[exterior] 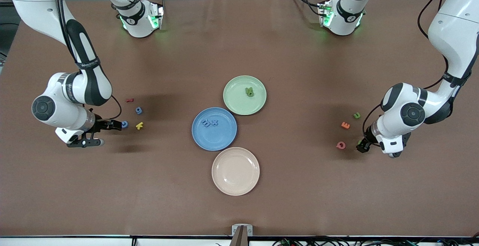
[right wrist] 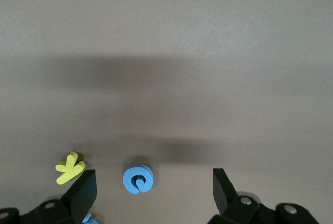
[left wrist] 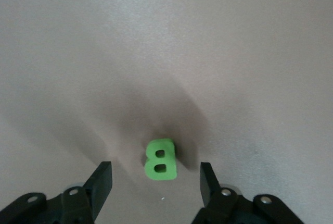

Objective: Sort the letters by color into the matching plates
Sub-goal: 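Grasp the green B with the left gripper while the right gripper grasps the c, then drop the B onto the green plate while the right gripper drops the c, then move the left gripper to the green n while the right gripper reaches the 6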

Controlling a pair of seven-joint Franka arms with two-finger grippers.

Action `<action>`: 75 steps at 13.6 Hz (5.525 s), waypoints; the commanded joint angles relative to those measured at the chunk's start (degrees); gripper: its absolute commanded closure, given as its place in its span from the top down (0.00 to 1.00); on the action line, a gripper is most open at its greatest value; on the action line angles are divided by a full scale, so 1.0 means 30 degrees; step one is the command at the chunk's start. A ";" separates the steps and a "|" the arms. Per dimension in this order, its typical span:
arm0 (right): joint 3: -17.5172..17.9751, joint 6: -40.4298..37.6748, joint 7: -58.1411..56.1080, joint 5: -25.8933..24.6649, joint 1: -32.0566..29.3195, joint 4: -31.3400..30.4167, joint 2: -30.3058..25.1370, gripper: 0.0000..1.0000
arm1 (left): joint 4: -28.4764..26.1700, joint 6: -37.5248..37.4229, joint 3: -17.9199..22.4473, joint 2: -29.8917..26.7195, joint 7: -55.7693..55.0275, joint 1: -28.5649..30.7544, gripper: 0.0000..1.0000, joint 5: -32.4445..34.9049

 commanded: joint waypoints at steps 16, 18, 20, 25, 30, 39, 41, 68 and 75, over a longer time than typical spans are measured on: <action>0.0378 0.2516 0.0128 0.0281 0.0260 -0.2175 0.0617 0.67 | 0.0421 0.0194 0.0165 0.0665 -0.0091 -0.0260 0.13 0.1324; 0.0378 0.2516 0.0128 0.0281 0.0260 -0.2175 0.0735 0.63 | 0.0363 0.0165 0.0106 0.0374 -0.0062 -0.0260 0.02 0.1324; 0.0378 0.2487 0.0158 0.0281 0.0260 -0.2175 0.0793 0.59 | 0.0362 -0.0068 -0.0214 0.0023 0.0404 -0.0201 0.00 0.1324; 0.0496 0.2429 0.0187 0.0310 0.0260 -0.2146 0.0793 0.29 | 0.1122 -0.3460 -0.3198 -0.0360 0.0407 -0.0172 0.00 0.1178; 0.0525 0.1203 0.0187 0.0310 0.0552 -0.1651 0.0648 0.16 | 0.1212 -0.6624 -0.7325 -0.0389 0.0231 -0.0114 0.00 0.0972; 0.0525 -0.7969 0.8348 0.0397 0.4766 0.5611 0.0324 0.16 | 0.1036 -0.7716 -1.0206 -0.0331 -0.0586 -0.3593 0.00 0.1263; 0.0525 -0.7943 1.1158 0.0485 0.6491 0.6434 0.0499 0.16 | 0.1123 -0.7541 -1.0090 -0.0214 -0.0706 -0.4970 0.00 0.1353; 0.0554 -0.2551 1.9992 0.2683 1.2096 1.1213 0.6712 0.95 | 0.1241 -0.4141 -0.4992 0.0961 -0.6242 -1.1367 1.00 0.1031; 0.0232 -0.9628 1.7479 0.2478 1.0607 1.1008 0.2587 1.00 | 0.0628 -0.5891 -0.8208 0.0167 -0.2358 -0.3611 1.00 0.1060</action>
